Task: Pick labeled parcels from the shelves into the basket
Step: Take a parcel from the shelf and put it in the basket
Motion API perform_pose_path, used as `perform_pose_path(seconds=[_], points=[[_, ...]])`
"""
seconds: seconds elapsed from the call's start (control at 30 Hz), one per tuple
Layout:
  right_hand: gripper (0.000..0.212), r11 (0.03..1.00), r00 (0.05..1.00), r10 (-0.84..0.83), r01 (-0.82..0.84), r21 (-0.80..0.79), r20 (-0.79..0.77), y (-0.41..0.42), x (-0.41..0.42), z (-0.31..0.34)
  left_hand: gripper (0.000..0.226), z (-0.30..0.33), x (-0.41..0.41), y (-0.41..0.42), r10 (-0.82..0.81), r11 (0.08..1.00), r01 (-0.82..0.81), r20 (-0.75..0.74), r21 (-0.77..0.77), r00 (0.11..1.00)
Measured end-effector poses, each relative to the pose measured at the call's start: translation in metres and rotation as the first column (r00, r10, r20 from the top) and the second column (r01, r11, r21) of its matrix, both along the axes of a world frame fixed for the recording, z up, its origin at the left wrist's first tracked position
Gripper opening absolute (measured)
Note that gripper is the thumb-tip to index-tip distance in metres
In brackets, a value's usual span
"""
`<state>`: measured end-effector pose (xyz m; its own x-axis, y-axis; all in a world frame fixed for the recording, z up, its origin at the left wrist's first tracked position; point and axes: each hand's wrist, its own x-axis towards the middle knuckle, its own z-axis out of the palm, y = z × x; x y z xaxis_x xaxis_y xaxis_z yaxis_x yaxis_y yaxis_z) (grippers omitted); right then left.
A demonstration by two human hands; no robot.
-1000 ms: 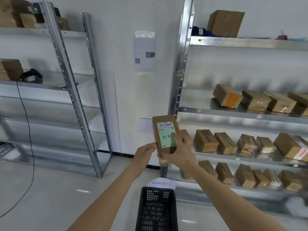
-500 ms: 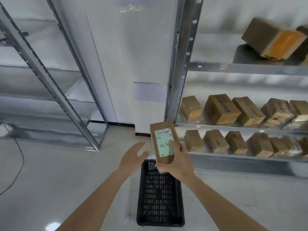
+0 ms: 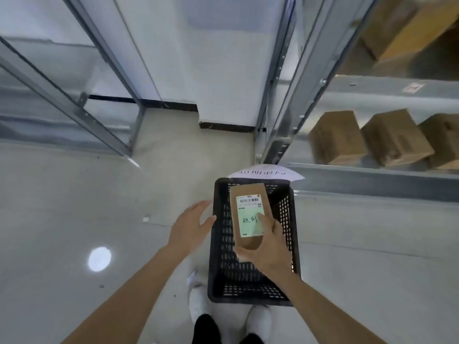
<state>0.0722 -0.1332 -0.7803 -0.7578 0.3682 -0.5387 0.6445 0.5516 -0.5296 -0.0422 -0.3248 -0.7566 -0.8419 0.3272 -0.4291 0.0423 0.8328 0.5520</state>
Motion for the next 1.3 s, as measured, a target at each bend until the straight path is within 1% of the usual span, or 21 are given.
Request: perform_pose_path(seconds=[0.17,0.33,0.5,0.6,0.7,0.8,0.87,0.93,1.03,1.17,1.3], points=[[0.117,1.0,0.998,-0.017,0.018,-0.006,0.066,-0.017,-0.024,-0.12,0.049,-0.117,-0.021,-0.021,0.0,1.0,0.001,0.04,-0.026,0.999],[0.116,0.999,0.991,0.025,-0.027,0.016,0.13,-0.018,-0.053,-0.221,0.049,-0.213,-0.051,-0.043,0.013,1.0,-0.011,0.059,-0.023,0.998],[0.117,1.0,0.992,0.0,-0.001,0.006,0.126,-0.021,-0.084,-0.308,0.047,-0.292,-0.074,-0.057,0.059,0.997,-0.056,0.065,-0.047,0.996],[0.116,1.0,0.994,-0.015,0.017,-0.011,0.111,-0.027,-0.093,-0.353,0.048,-0.33,-0.079,-0.062,0.051,0.996,-0.047,0.067,-0.07,0.996],[0.12,0.999,0.995,-0.03,0.032,-0.015,0.095,-0.039,-0.096,-0.39,0.046,-0.36,-0.081,-0.068,0.054,0.996,-0.048,0.08,-0.075,0.995],[0.118,0.998,0.995,-0.057,0.059,-0.022,0.082,-0.05,-0.093,-0.416,0.044,-0.38,-0.078,-0.073,0.035,0.995,-0.026,0.102,-0.091,0.994],[0.105,0.997,0.999,-0.049,0.05,-0.057,0.017,-0.051,-0.088,-0.43,0.045,-0.388,-0.078,-0.073,0.038,0.995,-0.027,0.113,-0.092,0.993],[0.097,0.995,0.999,-0.042,0.04,-0.093,-0.019,-0.047,-0.084,-0.439,0.046,-0.394,-0.078,-0.073,0.045,0.995,-0.035,0.108,-0.091,0.993],[0.093,0.994,0.999,-0.03,0.031,-0.101,0.012,-0.043,-0.086,-0.442,0.047,-0.396,-0.081,-0.071,0.042,0.995,-0.033,0.101,-0.093,0.994],[0.094,0.998,0.996,0.028,-0.023,-0.065,0.086,-0.039,-0.093,-0.435,0.046,-0.387,-0.082,-0.065,0.044,0.995,-0.035,0.098,-0.089,0.994],[0.088,0.994,0.985,0.109,-0.105,-0.038,0.137,-0.026,-0.096,-0.403,0.045,-0.355,-0.079,-0.06,0.036,0.995,-0.028,0.091,-0.093,0.995]])
